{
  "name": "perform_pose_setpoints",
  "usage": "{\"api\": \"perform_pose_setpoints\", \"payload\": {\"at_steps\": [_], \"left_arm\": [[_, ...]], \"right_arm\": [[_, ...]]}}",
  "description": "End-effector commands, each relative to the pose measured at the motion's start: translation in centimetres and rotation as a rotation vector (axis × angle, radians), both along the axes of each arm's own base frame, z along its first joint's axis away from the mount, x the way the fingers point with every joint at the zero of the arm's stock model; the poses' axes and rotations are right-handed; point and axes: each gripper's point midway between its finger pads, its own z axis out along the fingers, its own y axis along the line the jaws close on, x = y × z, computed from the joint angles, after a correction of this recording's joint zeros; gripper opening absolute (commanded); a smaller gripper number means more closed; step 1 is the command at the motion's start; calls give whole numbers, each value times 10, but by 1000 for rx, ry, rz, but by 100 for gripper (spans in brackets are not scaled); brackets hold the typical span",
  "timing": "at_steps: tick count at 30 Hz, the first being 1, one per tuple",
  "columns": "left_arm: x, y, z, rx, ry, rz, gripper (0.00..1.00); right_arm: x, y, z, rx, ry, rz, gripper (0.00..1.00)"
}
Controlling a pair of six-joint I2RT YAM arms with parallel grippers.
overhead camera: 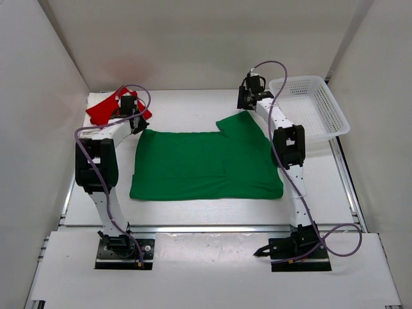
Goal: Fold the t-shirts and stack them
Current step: Grap the side of the flattened tshirt furthest away from the robot with both arms
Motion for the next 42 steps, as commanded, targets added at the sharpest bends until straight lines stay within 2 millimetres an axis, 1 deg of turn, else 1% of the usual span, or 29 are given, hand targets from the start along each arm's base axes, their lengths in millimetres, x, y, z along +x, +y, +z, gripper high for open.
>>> {"api": "perform_pose_setpoints", "payload": {"at_steps": [1,3,4,5,7,8,9,10,11,13,14,16,17,19,22,23,24,25,27,28,29,30,31,33,36,37,39,40,42], "left_arm": [[1,-3,28,-44,-76,-4,0],[1,0,31,-46,-87,3,0],[1,-3,31,-48,-88,-10,0],[-1,-1,27,-53,-81,-2,0],[-1,-2,34,-52,-96,-7,0],[-2,-3,30,-48,-88,-12,0],[-4,-4,33,-50,-93,-12,0],[-4,-4,33,-48,-94,-9,0],[-7,-6,29,-53,-86,-16,0],[-7,-6,32,-51,-96,-16,0],[-9,-6,30,-47,-91,-16,0],[-11,-5,29,-47,-88,-18,0],[-12,-8,29,-48,-91,-21,0],[-13,-8,32,-53,-99,-19,0],[-14,-5,31,-53,-103,-11,0],[-16,-7,29,-57,-98,-14,0],[-15,-7,31,-54,-105,-15,0],[-16,-7,28,-50,-97,-16,0],[-17,-6,27,-54,-96,-15,0],[-17,-3,28,-57,-97,-9,0],[-17,-5,28,-56,-99,-10,0],[-16,-4,31,-52,-107,-9,0],[-18,-5,26,-55,-91,-14,0],[-17,-2,30,-48,-103,-9,0],[-19,-2,32,-61,-110,-9,0],[-17,-4,36,-67,-121,-18,0],[-18,-6,38,-68,-126,-23,0],[-19,-8,38,-73,-123,-30,0],[-21,-12,44,-96,-134,-42,0]], "right_arm": [[-8,-18,-5,-65,72,-31,44],[-10,-16,-4,-33,73,-22,43],[-7,-22,-3,-34,66,-31,43],[-5,-20,-1,-21,63,-27,43],[-6,-21,-12,10,89,-20,42],[-5,-22,-8,22,84,-17,43],[-6,-22,-12,34,95,-9,42],[-4,-22,-9,41,86,-12,43],[-4,-21,-8,49,86,-8,43],[-2,-16,-9,99,84,15,44],[0,-20,-9,108,84,8,45],[0,-17,-13,136,93,15,45],[2,-20,-10,161,88,13,44],[3,-12,-11,190,90,31,43],[0,-8,-15,216,105,53,36],[1,-9,-15,230,102,49,32],[0,-6,-16,256,111,56,25],[2,-6,-17,265,106,63,22],[3,-5,-14,296,103,61,22],[2,-1,-17,307,109,76,19],[3,1,-14,319,103,84,16],[4,3,-11,320,96,86,9],[5,7,-11,312,91,87,2],[7,8,1,306,70,102,0],[2,9,41,269,28,129,0],[0,10,44,250,23,149,0],[-16,9,68,234,36,173,0],[-21,2,72,221,47,182,0],[-47,-2,81,206,108,209,0]]}}
